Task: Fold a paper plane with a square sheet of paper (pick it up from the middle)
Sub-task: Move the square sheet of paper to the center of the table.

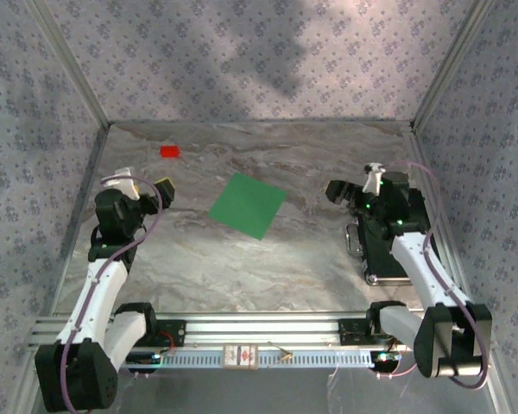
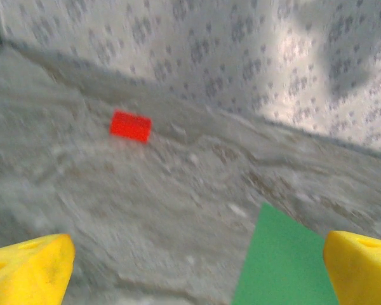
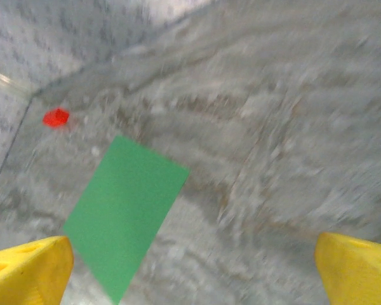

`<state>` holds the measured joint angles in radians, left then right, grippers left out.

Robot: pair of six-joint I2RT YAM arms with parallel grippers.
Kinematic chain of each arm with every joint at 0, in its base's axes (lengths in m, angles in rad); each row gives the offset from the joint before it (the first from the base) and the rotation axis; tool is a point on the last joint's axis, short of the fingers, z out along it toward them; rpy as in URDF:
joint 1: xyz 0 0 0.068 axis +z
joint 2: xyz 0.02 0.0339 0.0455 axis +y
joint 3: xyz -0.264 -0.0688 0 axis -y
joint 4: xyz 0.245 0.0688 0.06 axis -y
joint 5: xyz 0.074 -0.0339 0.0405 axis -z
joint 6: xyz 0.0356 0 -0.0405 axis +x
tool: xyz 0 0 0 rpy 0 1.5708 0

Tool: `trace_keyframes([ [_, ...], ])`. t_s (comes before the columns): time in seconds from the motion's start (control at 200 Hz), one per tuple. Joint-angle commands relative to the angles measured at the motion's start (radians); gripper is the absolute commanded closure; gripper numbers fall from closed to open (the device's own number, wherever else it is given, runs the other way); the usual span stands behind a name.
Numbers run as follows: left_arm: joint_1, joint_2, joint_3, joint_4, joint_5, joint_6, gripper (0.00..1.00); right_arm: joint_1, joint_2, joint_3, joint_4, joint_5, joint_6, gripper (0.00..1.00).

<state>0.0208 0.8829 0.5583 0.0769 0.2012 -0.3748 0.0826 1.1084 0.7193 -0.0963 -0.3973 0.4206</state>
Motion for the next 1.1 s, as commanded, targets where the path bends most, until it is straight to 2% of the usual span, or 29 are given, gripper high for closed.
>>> trace_keyframes([
  [0.0,0.006,0.036,0.07,-0.164,0.139,-0.093,0.0,0.071,0.048,0.1,-0.158,0.027,0.049,0.01],
  [0.12,-0.002,0.086,0.101,-0.197,0.24,-0.116,0.0,0.12,0.107,0.138,-0.183,0.078,0.081,0.01],
  [0.19,-0.033,0.115,0.118,-0.196,0.256,-0.122,0.0,0.14,0.131,0.151,-0.181,0.103,0.109,0.01],
  [0.285,-0.117,0.179,0.175,-0.247,0.226,-0.108,0.0,0.156,0.162,0.172,-0.19,0.118,0.162,0.01],
  [0.51,-0.315,0.447,0.406,-0.444,0.039,-0.056,0.0,0.171,0.219,0.213,-0.213,0.109,0.195,0.01],
  [0.65,-0.416,0.595,0.51,-0.475,-0.026,-0.059,0.0,0.171,0.199,0.207,-0.227,0.161,0.191,0.01],
  [0.795,-0.513,0.774,0.662,-0.54,-0.044,-0.048,0.0,0.164,0.166,0.167,-0.226,0.194,0.17,0.01],
  [0.899,-0.55,0.886,0.767,-0.6,-0.077,-0.039,0.0,0.157,0.146,0.128,-0.198,0.178,0.181,0.01],
  [1.094,-0.552,1.007,0.856,-0.6,-0.027,-0.037,0.0,0.156,0.156,0.071,-0.133,0.139,0.201,0.01],
])
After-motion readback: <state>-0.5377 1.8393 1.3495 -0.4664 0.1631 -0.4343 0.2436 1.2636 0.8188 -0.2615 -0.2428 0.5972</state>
